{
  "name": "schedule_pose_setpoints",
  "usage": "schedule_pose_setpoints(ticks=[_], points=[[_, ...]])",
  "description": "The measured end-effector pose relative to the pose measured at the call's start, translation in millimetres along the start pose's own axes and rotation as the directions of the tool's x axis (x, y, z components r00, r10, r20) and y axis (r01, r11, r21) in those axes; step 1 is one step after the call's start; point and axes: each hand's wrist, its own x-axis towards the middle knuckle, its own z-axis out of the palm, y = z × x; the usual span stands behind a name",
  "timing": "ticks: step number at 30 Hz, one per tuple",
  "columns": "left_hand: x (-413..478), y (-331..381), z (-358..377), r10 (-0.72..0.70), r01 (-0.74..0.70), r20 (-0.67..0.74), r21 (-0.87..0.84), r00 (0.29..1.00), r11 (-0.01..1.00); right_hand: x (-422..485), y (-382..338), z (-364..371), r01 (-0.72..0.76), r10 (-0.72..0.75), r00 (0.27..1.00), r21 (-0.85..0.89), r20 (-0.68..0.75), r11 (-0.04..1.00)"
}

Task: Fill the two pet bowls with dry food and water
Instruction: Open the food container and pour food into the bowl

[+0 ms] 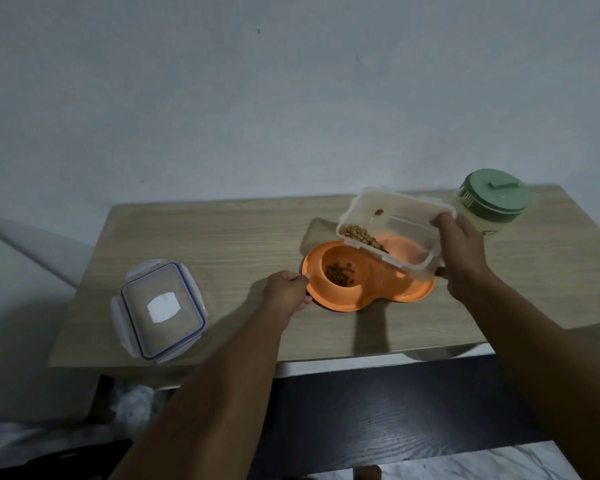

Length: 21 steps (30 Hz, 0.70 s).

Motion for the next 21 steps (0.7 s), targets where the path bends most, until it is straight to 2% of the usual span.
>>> schedule_pose_setpoints(ticks=[2,4,9,11,13,15,17,19,21], points=[[-6,3,-5,0.016,-0.016,0.007,-0.001,1.000,1.000,-5,11,5,-0.182,0.176,0.983,0.161,0.048,0.970],[-13,10,-13,0.063,-0.063,-0.030,0.010,0.998,0.998,-13,23,18,-0.305,0.276,0.951,0.280,0.137,0.910],[-39,37,-33,0.201,-0.203,-0.026,-0.074,0.979,0.976,-46,42,76,-0.391,0.262,0.910,0.454,0.322,0.801],[-44,43,-42,0.229,-0.232,-0.044,-0.070,0.972,0.970,-62,45,105,-0.404,0.237,0.893,0.451,0.383,0.796],[-42,44,-59,0.257,-0.258,-0.150,0.016,0.955,0.966,-77,47,129,-0.399,0.234,0.880,0.374,0.414,0.838],[-39,39,-85,0.289,-0.254,-0.243,0.163,0.926,0.953,-85,51,143,-0.300,0.212,0.892,0.173,0.400,0.938],[-37,30,-110,0.316,-0.234,-0.290,0.284,0.903,0.930,-88,57,152,-0.082,0.113,0.906,-0.093,0.408,0.992],[-35,20,-130,0.338,-0.227,-0.302,0.349,0.891,0.909,-91,60,159,0.183,-0.025,0.886,-0.300,0.464,0.936],[-35,14,-139,0.348,-0.213,-0.294,0.407,0.890,0.888,-94,64,167,0.392,-0.127,0.848,-0.447,0.515,0.805]])
